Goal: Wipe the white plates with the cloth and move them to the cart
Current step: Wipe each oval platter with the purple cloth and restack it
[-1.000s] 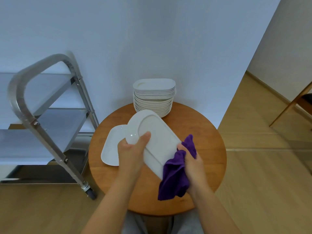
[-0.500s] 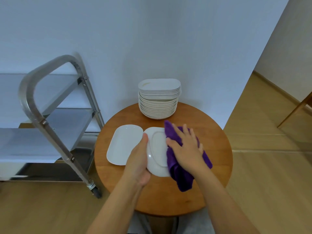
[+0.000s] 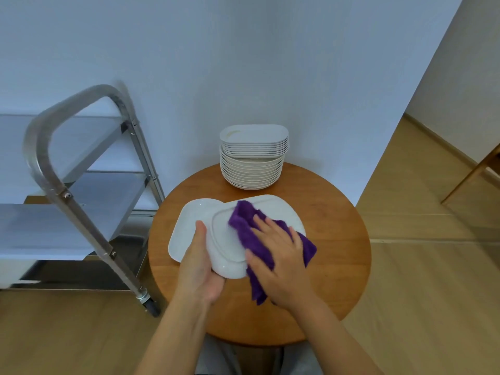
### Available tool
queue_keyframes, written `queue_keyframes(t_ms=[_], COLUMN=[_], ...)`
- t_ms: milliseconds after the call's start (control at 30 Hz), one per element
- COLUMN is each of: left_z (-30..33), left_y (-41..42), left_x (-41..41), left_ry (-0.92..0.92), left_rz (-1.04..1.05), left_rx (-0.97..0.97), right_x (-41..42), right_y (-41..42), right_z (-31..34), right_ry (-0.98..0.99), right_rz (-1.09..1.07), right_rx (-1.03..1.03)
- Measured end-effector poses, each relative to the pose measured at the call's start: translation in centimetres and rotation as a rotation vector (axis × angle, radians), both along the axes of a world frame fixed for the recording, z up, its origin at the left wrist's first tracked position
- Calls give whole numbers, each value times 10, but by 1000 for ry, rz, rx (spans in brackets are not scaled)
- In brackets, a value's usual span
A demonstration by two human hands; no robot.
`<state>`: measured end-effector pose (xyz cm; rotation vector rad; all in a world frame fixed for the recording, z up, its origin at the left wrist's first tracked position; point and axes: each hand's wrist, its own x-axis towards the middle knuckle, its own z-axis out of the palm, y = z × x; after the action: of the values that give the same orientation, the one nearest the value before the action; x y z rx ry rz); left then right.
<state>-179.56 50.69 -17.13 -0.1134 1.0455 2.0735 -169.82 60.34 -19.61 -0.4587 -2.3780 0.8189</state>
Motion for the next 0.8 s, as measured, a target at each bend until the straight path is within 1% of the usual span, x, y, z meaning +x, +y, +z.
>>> queue_keyframes(t_ms=[67, 100, 167, 200, 267, 300, 367, 400, 433, 467, 500, 533, 567, 600, 633, 667, 733, 767, 800], left_z=[2, 2, 4, 4, 5, 5, 5, 3, 0, -3, -8, -12, -16, -19, -22, -24, -32, -37, -42], left_y=[-3, -4, -6, -4, 0, 1, 4, 4, 4, 4, 5, 6, 6, 6, 4, 1, -4, -7, -10], left_x=[0, -1, -1, 0, 6, 10, 18, 19, 20, 18, 13, 7, 3, 1, -1, -2, -7, -10, -15], left_ry=[78, 120, 239, 327, 569, 706, 926, 1039, 1203, 1406, 1604, 1751, 1849, 1898, 1890, 1805, 1516, 1328, 1126], left_rz=[36, 50, 65, 68, 63, 50, -13, -88, -197, -315, -432, -526, -579, -571, -502, -379, -51, 79, 135], left_rx=[-18, -34, -97, -156, -297, -378, -476, -502, -552, -653, -782, -895, -968, -990, -982, -952, -877, -873, -885], right_x=[2, 2, 0, -2, -4, -6, -10, -12, -13, -15, -16, -17, -18, -19, -21, -22, -26, -29, -32], right_y=[18, 26, 38, 41, 41, 39, 34, 30, 27, 25, 24, 23, 22, 21, 20, 18, 13, 11, 9], right_z=[-1, 0, 5, 8, 15, 19, 26, 29, 31, 32, 31, 29, 25, 21, 16, 9, -1, -6, -11], right_ry=[-32, -51, -58, -17, 118, 211, 355, 378, 360, 318, 263, 216, 185, 176, 184, 200, 259, 296, 334], right_rz=[-72, -112, -223, -293, -371, -350, -205, -127, -67, -38, -43, -78, -125, -175, -225, -271, -326, -330, -319], right_rx=[-166, -295, -625, -798, -1124, -1286, -1572, -1653, -1680, -1667, -1620, -1563, -1524, -1520, -1544, -1585, -1667, -1685, -1686])
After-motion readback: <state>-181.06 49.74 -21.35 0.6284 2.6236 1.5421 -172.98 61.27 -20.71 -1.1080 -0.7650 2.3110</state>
